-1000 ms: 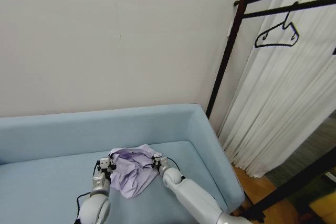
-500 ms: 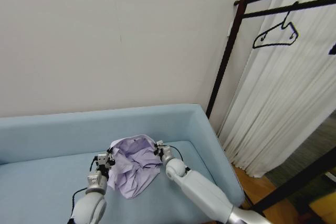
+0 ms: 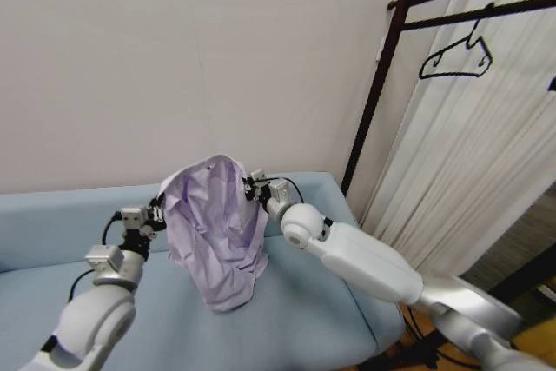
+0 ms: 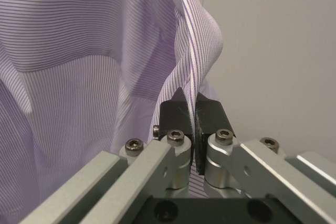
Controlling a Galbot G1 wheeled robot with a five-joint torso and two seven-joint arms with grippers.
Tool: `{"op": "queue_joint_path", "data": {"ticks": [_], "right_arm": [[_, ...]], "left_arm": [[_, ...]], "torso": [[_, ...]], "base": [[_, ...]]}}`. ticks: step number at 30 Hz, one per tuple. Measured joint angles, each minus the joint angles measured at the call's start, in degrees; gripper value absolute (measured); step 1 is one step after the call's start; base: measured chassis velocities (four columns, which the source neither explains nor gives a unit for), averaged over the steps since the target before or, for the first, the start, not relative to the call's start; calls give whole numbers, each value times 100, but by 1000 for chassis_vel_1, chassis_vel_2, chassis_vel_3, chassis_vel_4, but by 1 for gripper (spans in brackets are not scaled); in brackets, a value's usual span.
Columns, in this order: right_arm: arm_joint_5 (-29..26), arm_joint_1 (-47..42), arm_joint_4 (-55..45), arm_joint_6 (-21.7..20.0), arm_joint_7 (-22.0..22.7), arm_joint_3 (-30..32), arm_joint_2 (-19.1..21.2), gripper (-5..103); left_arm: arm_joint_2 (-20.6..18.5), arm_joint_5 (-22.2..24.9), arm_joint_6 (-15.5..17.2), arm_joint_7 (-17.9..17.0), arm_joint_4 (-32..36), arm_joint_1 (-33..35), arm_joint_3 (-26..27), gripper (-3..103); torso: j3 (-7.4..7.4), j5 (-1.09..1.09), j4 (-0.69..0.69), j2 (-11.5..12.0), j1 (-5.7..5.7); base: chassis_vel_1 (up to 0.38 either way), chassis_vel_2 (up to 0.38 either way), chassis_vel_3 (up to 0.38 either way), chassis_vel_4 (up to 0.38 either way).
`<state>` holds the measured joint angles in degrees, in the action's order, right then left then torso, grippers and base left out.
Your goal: Pick up the clothes from the sofa and hang them on the clothes hanger.
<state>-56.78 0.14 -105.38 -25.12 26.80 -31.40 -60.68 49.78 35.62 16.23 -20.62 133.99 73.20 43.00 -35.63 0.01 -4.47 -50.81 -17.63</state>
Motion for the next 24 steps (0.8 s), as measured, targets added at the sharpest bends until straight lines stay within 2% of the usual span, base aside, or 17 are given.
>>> {"op": "queue_joint_path", "data": {"ticks": [2,6,11,24], "right_arm": [[-103,190,3,-49,-19,-24,8,1],[-396,675,17,-226,-35,26,121,1],[-428,804,19,-341,-19,162,223,1],[-230,1112,172,-365,-107,348,97,1]], "left_arm": [[-69,90,31,-6,20,-42,111,1],[-307,426,145,-64,-80,-328,431,1],[-450,608,228,-96,-286,-639,620,1],[-733,879,349,-126,-276,-1012,642,1]], "torso": [[0,-1,4,0,0],[0,-2,1,0,0],[0,0,0,0,0],[0,-1,1,0,0]], "base": [[0,0,0,0],[0,0,0,0],[0,0,0,0],[0,0,0,0]]}}
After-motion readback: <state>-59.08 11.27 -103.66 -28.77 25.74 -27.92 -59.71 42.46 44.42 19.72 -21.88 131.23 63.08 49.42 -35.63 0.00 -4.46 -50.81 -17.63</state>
